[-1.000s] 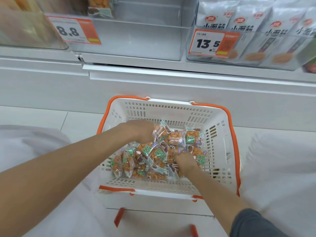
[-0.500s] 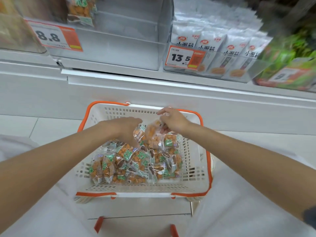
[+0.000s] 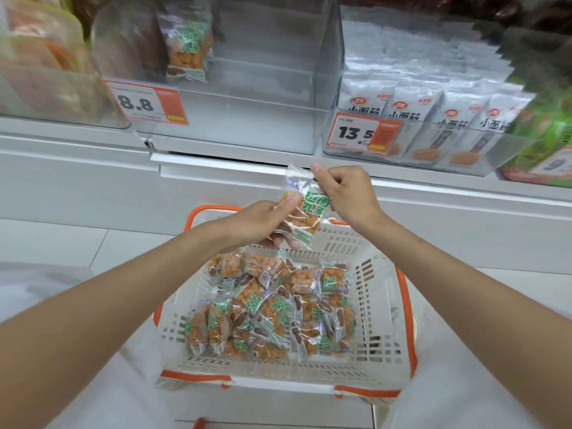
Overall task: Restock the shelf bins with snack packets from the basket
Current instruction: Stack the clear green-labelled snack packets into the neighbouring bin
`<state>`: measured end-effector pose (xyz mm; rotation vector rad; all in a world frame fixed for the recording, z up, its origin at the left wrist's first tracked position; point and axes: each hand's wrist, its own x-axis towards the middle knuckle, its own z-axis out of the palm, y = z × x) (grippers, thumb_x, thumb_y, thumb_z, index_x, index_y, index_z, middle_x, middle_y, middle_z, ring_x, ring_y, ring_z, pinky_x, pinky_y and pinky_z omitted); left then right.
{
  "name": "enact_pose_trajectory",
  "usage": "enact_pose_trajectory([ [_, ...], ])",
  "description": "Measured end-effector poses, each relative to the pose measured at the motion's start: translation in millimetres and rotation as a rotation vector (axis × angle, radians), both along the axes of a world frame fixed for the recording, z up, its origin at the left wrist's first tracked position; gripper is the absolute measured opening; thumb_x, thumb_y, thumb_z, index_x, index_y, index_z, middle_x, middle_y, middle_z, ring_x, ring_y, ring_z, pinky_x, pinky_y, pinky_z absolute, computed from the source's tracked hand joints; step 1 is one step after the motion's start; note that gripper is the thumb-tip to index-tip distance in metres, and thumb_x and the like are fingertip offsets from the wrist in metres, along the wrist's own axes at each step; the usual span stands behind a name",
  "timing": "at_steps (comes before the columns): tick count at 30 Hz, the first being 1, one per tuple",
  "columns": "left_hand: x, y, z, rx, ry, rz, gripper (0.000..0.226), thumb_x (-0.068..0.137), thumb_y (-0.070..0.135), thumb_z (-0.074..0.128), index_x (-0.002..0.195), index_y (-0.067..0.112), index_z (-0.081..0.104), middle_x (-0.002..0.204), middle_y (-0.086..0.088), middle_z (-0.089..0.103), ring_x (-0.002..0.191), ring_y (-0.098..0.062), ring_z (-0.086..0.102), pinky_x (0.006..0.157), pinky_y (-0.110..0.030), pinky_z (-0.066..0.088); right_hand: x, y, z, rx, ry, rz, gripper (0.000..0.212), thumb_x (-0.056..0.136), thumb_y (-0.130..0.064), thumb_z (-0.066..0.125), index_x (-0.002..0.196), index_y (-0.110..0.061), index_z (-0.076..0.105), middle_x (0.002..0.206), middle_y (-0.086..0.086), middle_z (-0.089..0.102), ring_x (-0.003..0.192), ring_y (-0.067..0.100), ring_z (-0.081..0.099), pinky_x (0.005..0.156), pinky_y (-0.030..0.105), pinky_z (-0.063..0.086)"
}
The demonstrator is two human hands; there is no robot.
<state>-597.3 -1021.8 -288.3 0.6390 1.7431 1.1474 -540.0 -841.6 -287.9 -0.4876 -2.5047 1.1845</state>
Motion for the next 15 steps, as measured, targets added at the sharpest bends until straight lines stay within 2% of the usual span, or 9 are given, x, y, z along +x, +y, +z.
enact_pose_trajectory([
  [2,1.0,-0.3,1.2,-0.001,-0.011,0.014,0.053,0.096,0.061,0.027,0.112,0.023,0.06,0.08,-0.006,0.074,0.057,-0.008,0.053,0.082,-0.03,0.055,-1.8,2.9,-2.4,0.025,0.028,-0.012,0.062,0.096,-0.041,0.057,0.046,-0.01,0.038,0.043,-0.001,0.027,0.041,0.011,0.025,0.052,0.032,0.03],
  [4,-1.7,-0.7,1.2,-0.018,0.002,0.001,0.061,0.096,0.06,0.028,0.111,0.013,0.063,0.078,-0.003,0.074,0.062,-0.012,0.054,0.077,-0.026,0.055,-1.9,5.8,-6.8,-0.01,0.05,-0.024,0.063,0.094,-0.041,0.06,0.046,-0.008,0.037,0.042,-0.003,0.023,0.043,0.013,0.022,0.055,0.037,0.041],
  [6,-3.0,-0.5,0.0,-0.042,0.026,-0.014,0.06,0.096,0.058,0.031,0.111,0.009,0.062,0.072,0.0,0.072,0.063,-0.014,0.053,0.068,-0.022,0.053,-0.4,6.2,-12.4,-0.053,0.038,-0.034,0.065,0.094,-0.041,0.06,0.044,-0.009,0.034,0.041,-0.005,0.02,0.041,0.013,0.02,0.069,0.037,0.052],
  [8,-0.9,-1.0,-1.2,-0.06,0.064,0.004,0.057,0.097,0.056,0.033,0.11,0.01,0.062,0.077,0.002,0.071,0.062,-0.01,0.056,0.067,-0.022,0.053,3.3,1.9,-15.9,-0.124,-0.036,-0.054,0.066,0.096,-0.041,0.057,0.043,-0.011,0.033,0.039,-0.002,0.025,0.035,0.011,0.024,0.073,0.029,0.055],
  [10,-1.5,-3.5,-5.1,-0.093,0.143,0.035,0.056,0.097,0.055,0.031,0.113,0.011,0.061,0.091,0.007,0.065,0.081,-0.005,0.064,0.078,-0.027,0.053,7.1,-4.2,-16.0,-0.311,-0.148,-0.065,0.058,0.098,-0.047,0.05,0.052,-0.012,0.044,0.042,0.0,0.04,0.036,0.011,0.042,0.062,0.024,0.05],
  [12,-6.5,-7.4,-8.7,-0.14,0.227,0.058,0.064,0.096,0.058,0.027,0.126,0.01,0.057,0.103,0.007,0.062,0.106,-0.012,0.062,0.088,-0.034,0.048,11.4,-8.7,-14.2,-0.637,-0.306,-0.025,0.053,0.096,-0.058,0.041,0.083,-0.009,0.057,0.067,0.008,0.064,0.057,0.017,0.066,0.063,0.029,0.055],
  [13,-10.3,-9.4,-9.4,-0.154,0.247,0.075,0.066,0.096,0.06,0.026,0.129,0.011,0.055,0.105,0.007,0.062,0.111,-0.015,0.06,0.088,-0.034,0.047,13.0,-9.4,-14.8,-0.774,-0.374,0.026,0.056,0.094,-0.061,0.041,0.099,-0.007,0.056,0.085,0.015,0.069,0.071,0.022,0.072,0.07,0.032,0.058],
  [15,-16.6,-12.2,-10.7,-0.15,0.249,0.124,0.064,0.097,0.06,0.025,0.127,0.015,0.058,0.105,0.005,0.065,0.109,-0.015,0.06,0.077,-0.029,0.045,15.1,-11.7,-17.8,-0.896,-0.445,0.153,0.049,0.09,-0.055,0.053,0.108,-0.008,0.054,0.104,0.018,0.067,0.085,0.025,0.073,0.081,0.035,0.059],
])
